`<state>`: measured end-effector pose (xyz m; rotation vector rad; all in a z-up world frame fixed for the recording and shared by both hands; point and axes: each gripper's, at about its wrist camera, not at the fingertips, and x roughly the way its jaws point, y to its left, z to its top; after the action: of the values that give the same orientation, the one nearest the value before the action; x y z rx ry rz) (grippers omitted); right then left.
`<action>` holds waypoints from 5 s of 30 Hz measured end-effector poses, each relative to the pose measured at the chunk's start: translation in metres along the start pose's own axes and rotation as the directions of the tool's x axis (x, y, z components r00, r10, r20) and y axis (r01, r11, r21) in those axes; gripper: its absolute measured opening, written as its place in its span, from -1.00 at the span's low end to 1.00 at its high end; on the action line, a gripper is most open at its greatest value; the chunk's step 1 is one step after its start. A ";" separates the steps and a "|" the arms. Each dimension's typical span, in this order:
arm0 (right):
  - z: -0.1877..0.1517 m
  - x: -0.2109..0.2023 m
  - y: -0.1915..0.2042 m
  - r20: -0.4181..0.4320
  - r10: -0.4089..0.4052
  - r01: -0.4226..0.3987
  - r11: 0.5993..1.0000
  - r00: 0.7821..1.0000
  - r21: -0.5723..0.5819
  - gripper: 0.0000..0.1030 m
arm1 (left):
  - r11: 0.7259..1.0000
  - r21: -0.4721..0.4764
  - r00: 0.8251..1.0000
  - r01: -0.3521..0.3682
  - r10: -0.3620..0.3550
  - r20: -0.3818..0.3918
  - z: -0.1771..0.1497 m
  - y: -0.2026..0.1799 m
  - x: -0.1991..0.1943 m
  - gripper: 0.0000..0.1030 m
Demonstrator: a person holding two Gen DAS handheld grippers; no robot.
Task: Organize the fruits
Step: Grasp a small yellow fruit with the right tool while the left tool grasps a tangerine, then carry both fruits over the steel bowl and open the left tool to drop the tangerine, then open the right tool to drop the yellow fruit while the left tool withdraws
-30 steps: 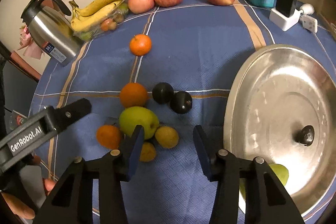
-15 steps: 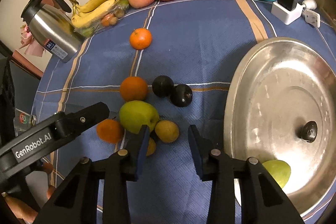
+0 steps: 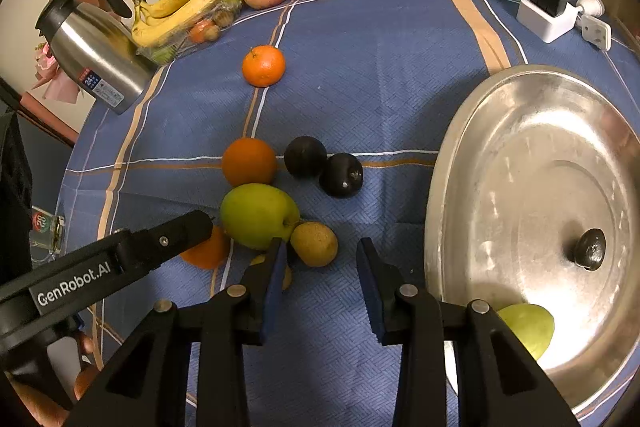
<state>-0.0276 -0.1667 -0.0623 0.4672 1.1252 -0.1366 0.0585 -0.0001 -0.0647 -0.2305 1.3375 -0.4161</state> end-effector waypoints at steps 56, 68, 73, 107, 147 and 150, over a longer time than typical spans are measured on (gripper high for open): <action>0.004 -0.045 -0.006 0.137 0.089 -0.093 0.995 0.987 0.026 -0.66 | 1.000 -0.028 0.987 -0.014 0.019 0.161 0.014 0.000 -0.038 -0.32; 0.005 -0.069 -0.054 0.195 0.039 -0.067 0.988 0.980 0.139 -0.66 | 0.998 0.068 0.985 0.013 -0.024 0.168 0.007 -0.035 -0.043 -0.32; 0.000 -0.077 -0.081 0.205 -0.022 -0.019 0.980 0.978 0.196 -0.66 | 0.991 0.136 0.987 0.014 -0.036 0.159 -0.003 -0.061 -0.038 -0.32; -0.007 -0.090 -0.158 0.169 -0.282 0.202 0.903 0.945 0.379 -0.65 | 0.864 0.500 0.986 0.050 -0.123 0.114 -0.061 -0.177 0.017 -0.31; -0.006 -0.083 -0.157 0.152 -0.308 0.238 0.903 0.939 0.358 -0.54 | 0.872 0.485 0.985 -0.067 -0.019 0.170 -0.053 -0.167 0.010 0.07; -0.005 -0.082 -0.155 0.153 -0.308 0.241 0.907 0.939 0.346 -0.54 | 0.876 0.474 0.983 -0.089 0.000 0.184 -0.050 -0.163 0.008 0.09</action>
<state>-0.1199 -0.3135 -0.0358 0.5686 0.9622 -0.6137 -0.0149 -0.1467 -0.0184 0.1765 1.0214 -0.6596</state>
